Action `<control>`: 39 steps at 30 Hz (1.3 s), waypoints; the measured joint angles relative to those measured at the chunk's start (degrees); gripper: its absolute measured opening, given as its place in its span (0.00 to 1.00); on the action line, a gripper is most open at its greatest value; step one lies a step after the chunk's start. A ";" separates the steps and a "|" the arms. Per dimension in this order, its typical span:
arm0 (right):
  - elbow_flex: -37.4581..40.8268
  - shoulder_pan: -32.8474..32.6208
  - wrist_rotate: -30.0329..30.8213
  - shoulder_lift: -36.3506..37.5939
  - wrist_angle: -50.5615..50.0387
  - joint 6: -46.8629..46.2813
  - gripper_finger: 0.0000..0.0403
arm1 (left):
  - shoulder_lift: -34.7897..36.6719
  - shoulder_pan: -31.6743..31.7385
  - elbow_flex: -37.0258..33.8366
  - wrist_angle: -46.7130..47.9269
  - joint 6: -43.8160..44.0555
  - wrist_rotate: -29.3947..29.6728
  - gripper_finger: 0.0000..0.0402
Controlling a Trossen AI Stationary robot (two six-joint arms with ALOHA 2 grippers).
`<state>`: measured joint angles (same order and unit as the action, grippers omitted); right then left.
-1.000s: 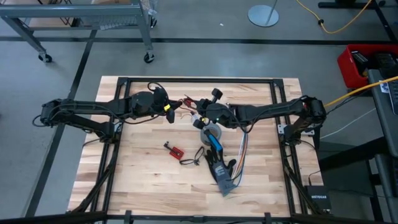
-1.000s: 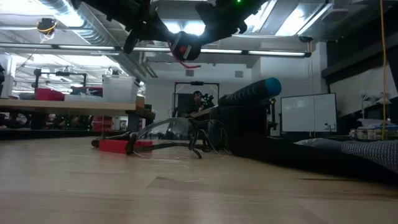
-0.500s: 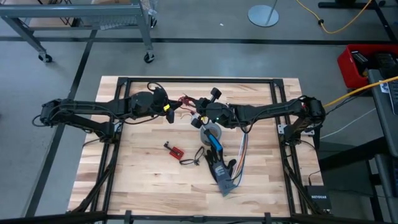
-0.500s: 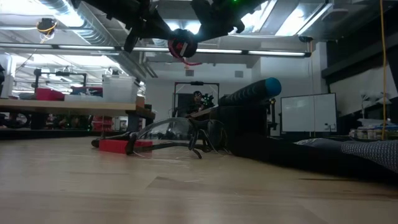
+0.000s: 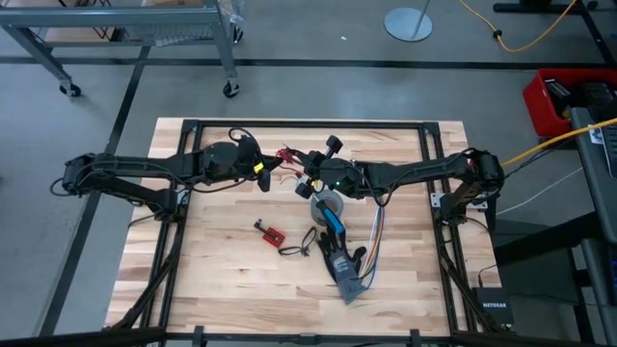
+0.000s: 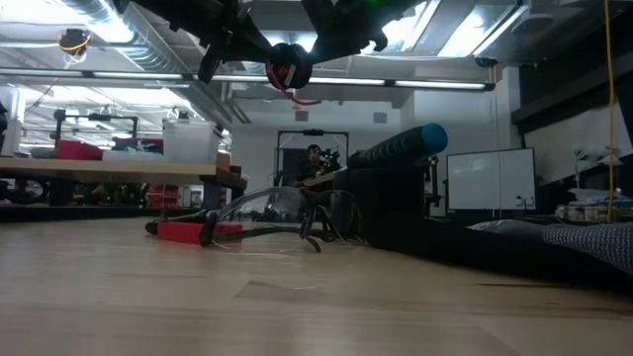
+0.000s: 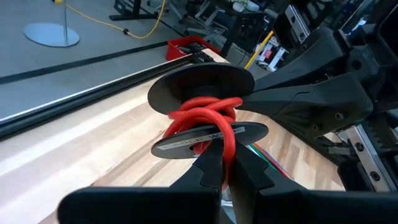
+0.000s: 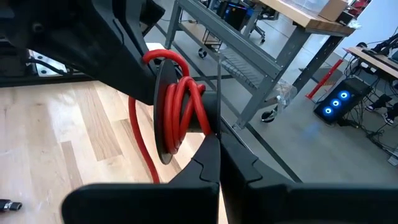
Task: Coil cords
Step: Coil the red wire around the spool
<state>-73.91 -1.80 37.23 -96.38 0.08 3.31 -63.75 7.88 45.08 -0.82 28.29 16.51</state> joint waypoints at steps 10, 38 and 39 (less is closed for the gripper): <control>0.00 -0.02 0.01 0.00 -0.05 0.01 0.00 | 0.00 -0.02 0.00 -0.10 0.92 -0.02 0.01; -0.09 -0.04 0.66 0.02 -0.10 0.02 0.00 | -0.07 -0.83 0.00 -1.30 -1.70 -3.06 0.21; -0.09 -0.04 0.66 0.02 -0.11 0.04 0.00 | -0.07 -1.19 0.00 -1.24 -1.27 -3.07 0.21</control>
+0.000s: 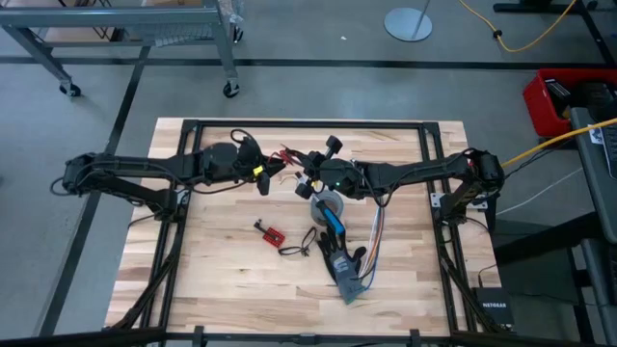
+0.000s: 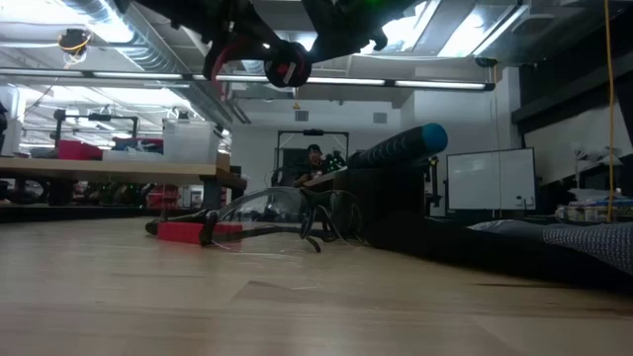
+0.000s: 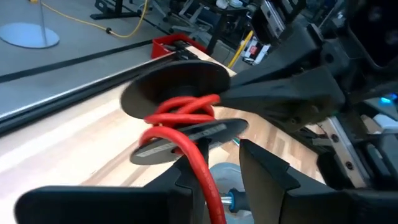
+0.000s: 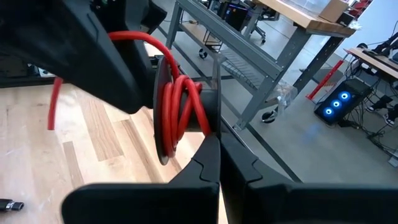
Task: Coil cords
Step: Coil the red wire around the spool
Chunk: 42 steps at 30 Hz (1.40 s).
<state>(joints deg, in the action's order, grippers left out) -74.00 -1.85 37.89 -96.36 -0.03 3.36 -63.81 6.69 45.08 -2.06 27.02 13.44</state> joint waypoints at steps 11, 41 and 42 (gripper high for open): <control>0.00 -0.02 0.04 0.00 -0.11 0.13 0.00 | 0.00 -3.51 0.00 0.24 0.55 -0.84 0.21; 0.00 0.00 0.00 0.09 -2.38 1.46 0.00 | 6.62 -6.59 0.02 13.90 2.78 3.40 0.21; 0.00 0.00 0.00 0.09 -2.40 1.45 0.00 | 7.00 -6.59 0.02 14.78 2.79 3.48 0.21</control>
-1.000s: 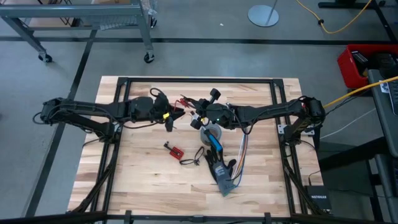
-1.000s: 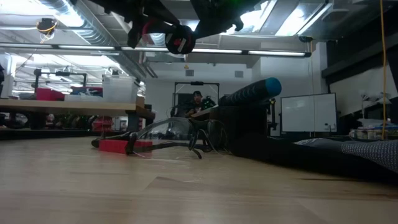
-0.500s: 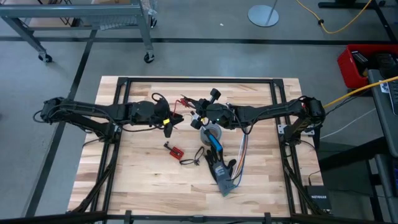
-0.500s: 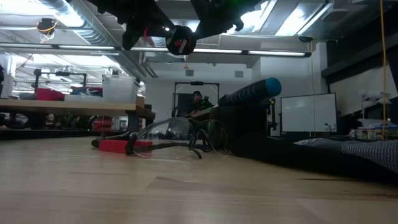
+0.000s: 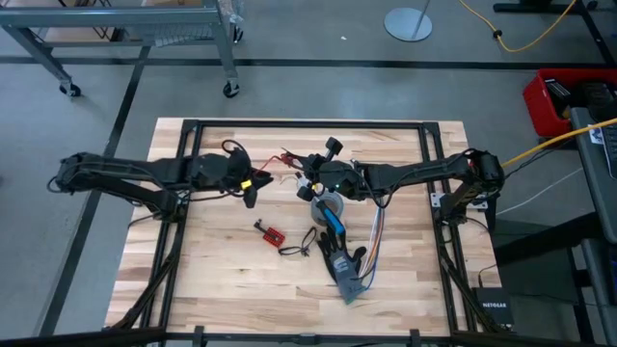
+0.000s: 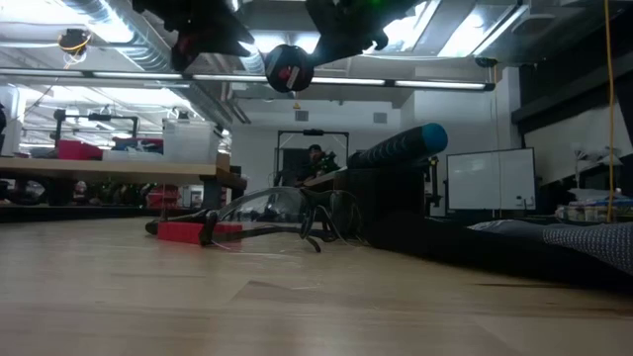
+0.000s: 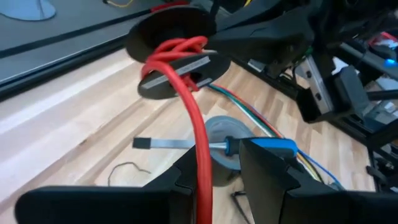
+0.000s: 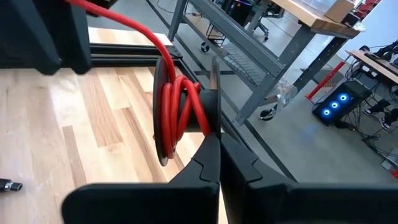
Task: Coil cords
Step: Coil the red wire around the spool
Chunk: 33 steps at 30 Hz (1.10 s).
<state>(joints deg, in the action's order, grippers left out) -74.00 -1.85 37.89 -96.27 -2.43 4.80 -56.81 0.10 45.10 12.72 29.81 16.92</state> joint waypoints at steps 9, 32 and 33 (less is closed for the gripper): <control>0.00 0.00 -0.04 0.00 -0.70 0.00 0.00 | 1.80 -0.02 0.00 5.04 0.01 1.72 0.21; 0.02 -0.04 -2.58 0.00 -8.10 -0.50 0.00 | 2.35 0.03 0.00 8.23 -1.12 1.74 0.01; 0.02 -0.04 -2.57 0.00 -8.16 -0.48 0.00 | 2.35 0.03 0.00 8.23 -1.11 1.74 0.01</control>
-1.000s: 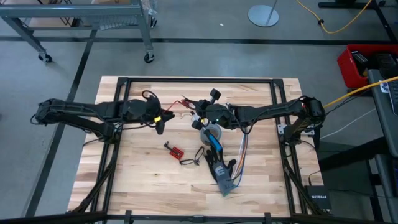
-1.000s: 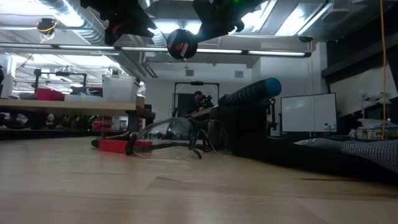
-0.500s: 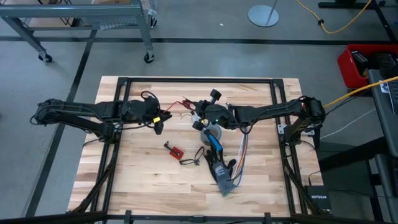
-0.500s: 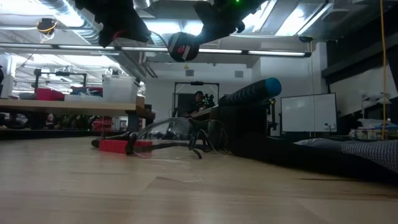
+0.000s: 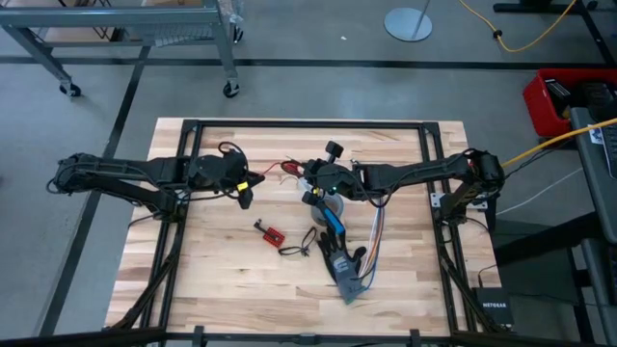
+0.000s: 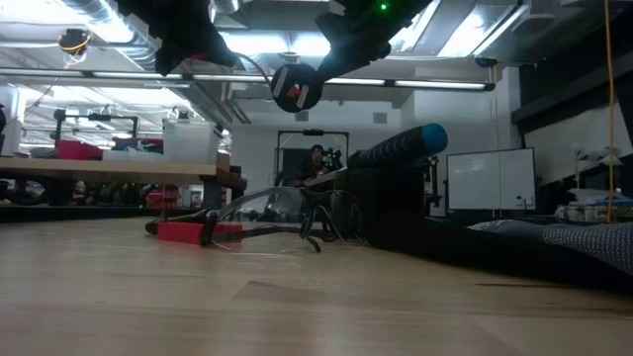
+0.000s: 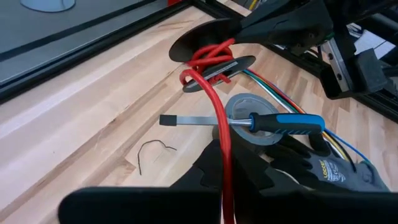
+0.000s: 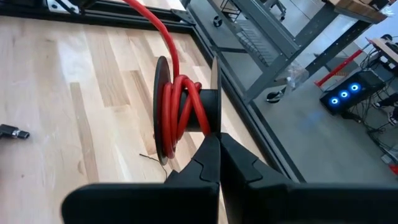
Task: Coil cords
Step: Coil the red wire around the spool
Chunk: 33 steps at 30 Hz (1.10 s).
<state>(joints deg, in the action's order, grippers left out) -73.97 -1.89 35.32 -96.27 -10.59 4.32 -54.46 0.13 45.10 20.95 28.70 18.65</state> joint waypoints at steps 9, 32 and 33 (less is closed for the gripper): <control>0.00 0.02 -0.01 0.00 1.74 -3.19 0.00 | -0.38 0.01 0.00 -0.94 2.78 0.03 0.00; 0.02 0.04 -2.59 -0.02 10.78 -4.04 0.00 | -9.67 -0.89 0.00 -25.62 3.92 -0.86 0.00; 0.02 0.04 -1.50 -0.02 10.81 -4.04 0.00 | -9.82 -1.09 0.00 -26.07 3.90 -0.85 0.00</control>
<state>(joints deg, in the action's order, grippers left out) -73.95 -1.85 33.82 -96.29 0.22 0.27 -64.27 -0.96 45.10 -5.12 32.60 17.81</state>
